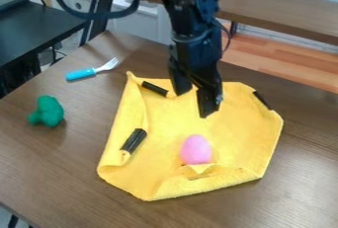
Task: Move the pink object to the top right of the table
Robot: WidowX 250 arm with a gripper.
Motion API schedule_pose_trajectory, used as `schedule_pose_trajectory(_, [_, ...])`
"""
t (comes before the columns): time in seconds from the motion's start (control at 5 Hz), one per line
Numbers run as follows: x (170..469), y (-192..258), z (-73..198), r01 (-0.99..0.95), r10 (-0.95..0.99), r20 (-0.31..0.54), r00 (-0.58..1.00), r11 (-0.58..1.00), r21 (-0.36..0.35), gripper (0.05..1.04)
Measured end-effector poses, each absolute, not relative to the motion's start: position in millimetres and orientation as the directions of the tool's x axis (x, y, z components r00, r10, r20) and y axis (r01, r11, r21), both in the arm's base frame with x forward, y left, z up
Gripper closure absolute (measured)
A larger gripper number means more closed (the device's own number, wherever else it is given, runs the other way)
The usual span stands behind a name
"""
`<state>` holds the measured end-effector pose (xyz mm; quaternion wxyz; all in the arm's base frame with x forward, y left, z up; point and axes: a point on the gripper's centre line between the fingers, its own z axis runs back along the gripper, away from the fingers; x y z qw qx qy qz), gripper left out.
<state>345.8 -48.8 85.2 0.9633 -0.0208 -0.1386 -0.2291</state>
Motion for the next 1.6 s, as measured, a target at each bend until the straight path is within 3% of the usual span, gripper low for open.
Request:
schedule_pose_trajectory(0.2, [341, -54, 82, 0.458, -0.452, 0.251, 0.856, 0.888, 0.037, 0.084])
schedule_pose_trajectory(0.8, [333, -55, 34, 0.472, -0.480, 0.081, 0.874, 0.876, 0.096, 0.084])
schedule_pose_trajectory(1.0, [327, -52, 21, 0.467, -0.471, 0.023, 0.882, 0.880, 0.086, 0.084])
schedule_pose_trajectory(1.2, [326, -53, 19, 0.469, -0.472, 0.014, 0.882, 0.879, 0.091, 0.084])
schedule_pose_trajectory(1.4, [324, -58, 12, 0.467, -0.469, 0.003, 0.883, 0.880, 0.085, 0.128])
schedule_pose_trajectory(1.6, [325, -58, 12, 0.465, -0.467, 0.012, 0.884, 0.881, 0.086, 0.397])
